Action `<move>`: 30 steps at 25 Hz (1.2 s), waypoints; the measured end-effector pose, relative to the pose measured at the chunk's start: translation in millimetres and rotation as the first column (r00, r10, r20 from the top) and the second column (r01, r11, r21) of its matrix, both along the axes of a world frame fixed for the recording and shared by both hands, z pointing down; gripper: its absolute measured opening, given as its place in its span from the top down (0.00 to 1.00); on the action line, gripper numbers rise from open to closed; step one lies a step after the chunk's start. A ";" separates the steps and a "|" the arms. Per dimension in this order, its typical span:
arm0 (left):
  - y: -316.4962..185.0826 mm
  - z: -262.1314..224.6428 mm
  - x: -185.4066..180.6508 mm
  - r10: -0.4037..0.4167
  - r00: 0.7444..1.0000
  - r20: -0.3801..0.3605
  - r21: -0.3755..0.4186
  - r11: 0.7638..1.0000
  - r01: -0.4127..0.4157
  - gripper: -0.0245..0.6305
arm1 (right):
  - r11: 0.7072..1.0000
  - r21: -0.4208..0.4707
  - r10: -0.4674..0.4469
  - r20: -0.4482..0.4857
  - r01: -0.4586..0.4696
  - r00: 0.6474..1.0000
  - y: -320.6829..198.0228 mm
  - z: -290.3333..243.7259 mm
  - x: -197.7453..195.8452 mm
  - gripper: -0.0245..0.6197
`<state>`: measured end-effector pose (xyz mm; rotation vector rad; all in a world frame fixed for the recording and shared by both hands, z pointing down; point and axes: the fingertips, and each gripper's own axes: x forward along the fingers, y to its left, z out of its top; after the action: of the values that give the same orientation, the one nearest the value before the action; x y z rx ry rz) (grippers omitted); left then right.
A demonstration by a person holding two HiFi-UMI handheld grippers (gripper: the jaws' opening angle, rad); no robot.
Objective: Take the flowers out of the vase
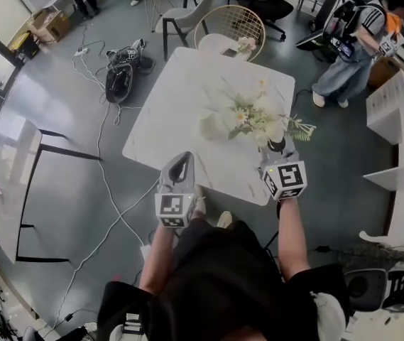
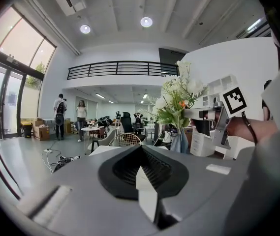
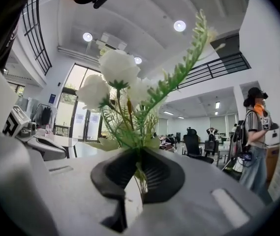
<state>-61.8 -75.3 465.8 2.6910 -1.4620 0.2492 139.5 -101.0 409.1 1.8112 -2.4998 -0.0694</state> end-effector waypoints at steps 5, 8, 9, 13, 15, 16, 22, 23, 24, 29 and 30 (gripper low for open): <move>10.2 -2.4 25.7 0.049 0.999 0.002 0.014 0.999 -0.049 0.95 | 0.998 -0.014 0.058 0.017 -0.058 0.998 32.4 13.2 28.3 0.92; 16.4 -5.4 41.3 0.074 0.997 0.000 0.022 0.997 -0.074 0.95 | 0.997 -0.032 0.077 0.020 -0.076 0.997 50.3 23.0 42.4 0.92; 16.4 -6.7 45.7 0.082 0.997 0.000 0.025 0.996 -0.082 0.95 | 0.996 -0.039 0.081 0.020 -0.080 0.996 53.8 25.9 45.6 0.92; 14.3 -8.7 60.7 0.117 0.993 -0.002 0.028 0.993 -0.117 0.95 | 0.993 -0.060 0.104 0.024 -0.102 0.994 64.2 34.7 54.8 0.92; 16.2 -11.3 67.8 0.132 0.991 -0.004 0.031 0.991 -0.132 0.95 | 0.991 -0.067 0.115 0.027 -0.113 0.993 71.0 37.2 59.0 0.92; 18.3 -12.0 71.3 0.138 0.990 -0.002 0.033 0.990 -0.138 0.95 | 0.990 -0.070 0.123 0.030 -0.120 0.992 75.5 38.6 61.7 0.92; 38.8 -13.1 92.8 0.170 0.985 0.006 0.042 0.985 -0.170 0.95 | 0.984 -0.088 0.156 0.042 -0.152 0.987 108.4 51.8 81.0 0.92; 40.7 -13.2 94.9 0.174 0.985 0.007 0.042 0.984 -0.174 0.95 | 0.984 -0.088 0.158 0.043 -0.154 0.986 111.7 53.0 82.8 0.92; 42.6 -12.7 96.7 0.179 0.984 0.008 0.042 0.983 -0.179 0.95 | 0.984 -0.089 0.161 0.046 -0.156 0.986 114.9 54.2 84.3 0.92; 49.6 -7.5 103.0 0.192 0.981 0.018 0.035 0.981 -0.192 0.95 | 0.981 -0.096 0.173 0.060 -0.167 0.983 126.6 61.6 89.1 0.92; 50.6 -6.2 104.8 0.194 0.981 0.020 0.033 0.980 -0.194 0.95 | 0.981 -0.099 0.176 0.063 -0.170 0.982 128.6 63.2 90.4 0.92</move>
<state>43.0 -24.7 459.6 2.8683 -1.2183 0.2595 229.9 27.7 472.3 2.0168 -2.3342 0.1186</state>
